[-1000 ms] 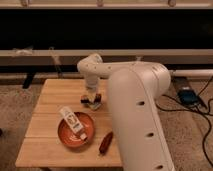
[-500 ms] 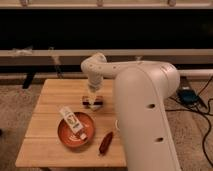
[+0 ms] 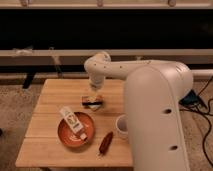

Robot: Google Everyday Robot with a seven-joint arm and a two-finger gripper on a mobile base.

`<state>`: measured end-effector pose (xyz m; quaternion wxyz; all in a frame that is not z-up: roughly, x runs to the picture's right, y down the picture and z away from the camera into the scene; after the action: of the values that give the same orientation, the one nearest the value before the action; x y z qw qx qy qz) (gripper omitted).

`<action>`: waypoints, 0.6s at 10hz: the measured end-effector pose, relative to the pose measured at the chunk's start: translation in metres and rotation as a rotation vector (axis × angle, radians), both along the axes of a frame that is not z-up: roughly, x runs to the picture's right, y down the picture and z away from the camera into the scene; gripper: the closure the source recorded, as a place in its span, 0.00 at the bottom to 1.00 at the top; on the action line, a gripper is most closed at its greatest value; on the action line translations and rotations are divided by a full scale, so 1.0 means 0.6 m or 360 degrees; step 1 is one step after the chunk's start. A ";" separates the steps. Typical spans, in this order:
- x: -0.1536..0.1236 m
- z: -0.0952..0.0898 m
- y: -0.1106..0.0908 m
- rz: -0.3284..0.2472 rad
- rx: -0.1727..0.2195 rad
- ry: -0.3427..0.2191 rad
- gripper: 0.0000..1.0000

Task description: Place the eraser on the white sponge

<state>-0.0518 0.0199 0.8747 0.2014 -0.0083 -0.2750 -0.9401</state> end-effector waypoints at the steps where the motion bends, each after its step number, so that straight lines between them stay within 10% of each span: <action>1: 0.001 0.000 0.000 0.0003 0.0000 0.0001 0.20; 6: -0.003 -0.001 0.001 0.0002 -0.0003 -0.0004 0.20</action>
<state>-0.0537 0.0203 0.8742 0.2016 -0.0071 -0.2760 -0.9397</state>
